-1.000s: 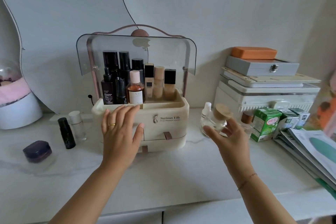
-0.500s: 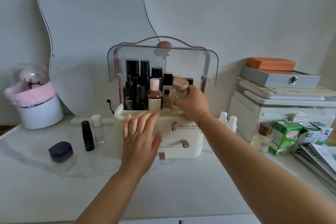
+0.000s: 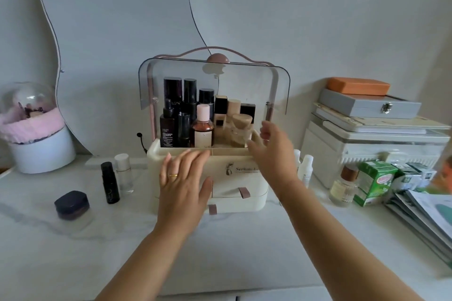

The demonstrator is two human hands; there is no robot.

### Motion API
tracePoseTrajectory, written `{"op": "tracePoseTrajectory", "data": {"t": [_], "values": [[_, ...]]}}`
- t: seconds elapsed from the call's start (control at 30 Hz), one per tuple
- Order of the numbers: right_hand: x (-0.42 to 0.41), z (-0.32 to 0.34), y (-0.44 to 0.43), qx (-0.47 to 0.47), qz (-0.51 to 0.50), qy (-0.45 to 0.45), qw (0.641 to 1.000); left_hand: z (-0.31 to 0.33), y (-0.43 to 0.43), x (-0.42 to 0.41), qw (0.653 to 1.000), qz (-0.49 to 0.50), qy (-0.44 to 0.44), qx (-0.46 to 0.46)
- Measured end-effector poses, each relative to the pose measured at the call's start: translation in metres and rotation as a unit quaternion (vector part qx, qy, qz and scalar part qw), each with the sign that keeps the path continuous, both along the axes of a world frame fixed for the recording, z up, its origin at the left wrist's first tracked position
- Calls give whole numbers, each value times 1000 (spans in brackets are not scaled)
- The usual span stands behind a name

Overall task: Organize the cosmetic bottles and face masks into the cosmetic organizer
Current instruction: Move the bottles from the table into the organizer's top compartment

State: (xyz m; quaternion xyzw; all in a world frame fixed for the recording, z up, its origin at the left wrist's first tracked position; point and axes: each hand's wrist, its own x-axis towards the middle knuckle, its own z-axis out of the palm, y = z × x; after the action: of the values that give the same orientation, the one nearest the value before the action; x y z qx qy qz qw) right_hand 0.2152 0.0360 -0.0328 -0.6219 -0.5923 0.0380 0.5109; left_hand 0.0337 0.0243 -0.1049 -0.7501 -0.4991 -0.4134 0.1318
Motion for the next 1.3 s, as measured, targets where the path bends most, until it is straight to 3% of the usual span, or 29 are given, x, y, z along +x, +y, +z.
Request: {"op": "tracePoseTrajectory", "data": {"t": [0.07, 0.13, 0.23, 0.33, 0.5, 0.67, 0.77, 0.87, 1.0, 1.1, 1.3], "values": [[27, -27, -28, 120, -67, 47, 989, 0, 0, 0, 1000, 5, 0, 9], [70, -58, -44, 161, -172, 71, 969, -1, 1, 1, 1000, 13, 0, 14], [133, -89, -43, 47, -279, 104, 953, -2, 1, 5, 1000, 20, -13, 18], [163, -101, -35, -40, -272, 107, 956, -2, 1, 9, 999, 25, -31, 22], [176, -99, -26, -91, -253, 155, 951, -1, 0, 9, 999, 22, -21, 11], [152, -92, -52, -42, -262, 178, 948, 0, -2, 7, 1000, 19, -16, 6], [117, -80, -77, 36, -206, 188, 960, -1, -2, 9, 999, 19, -24, 9], [79, -46, -90, 73, -62, 195, 976, 0, -1, 7, 1000, 14, -20, 7], [27, 5, -69, 86, 125, 200, 968, 1, -5, 4, 1000, -1, -11, -12], [-6, 24, -37, 70, 139, 158, 975, 5, -8, 3, 999, -10, -13, -28], [-44, 26, 13, 57, 75, 103, 990, 9, -11, -1, 999, -22, 2, -37]]}}
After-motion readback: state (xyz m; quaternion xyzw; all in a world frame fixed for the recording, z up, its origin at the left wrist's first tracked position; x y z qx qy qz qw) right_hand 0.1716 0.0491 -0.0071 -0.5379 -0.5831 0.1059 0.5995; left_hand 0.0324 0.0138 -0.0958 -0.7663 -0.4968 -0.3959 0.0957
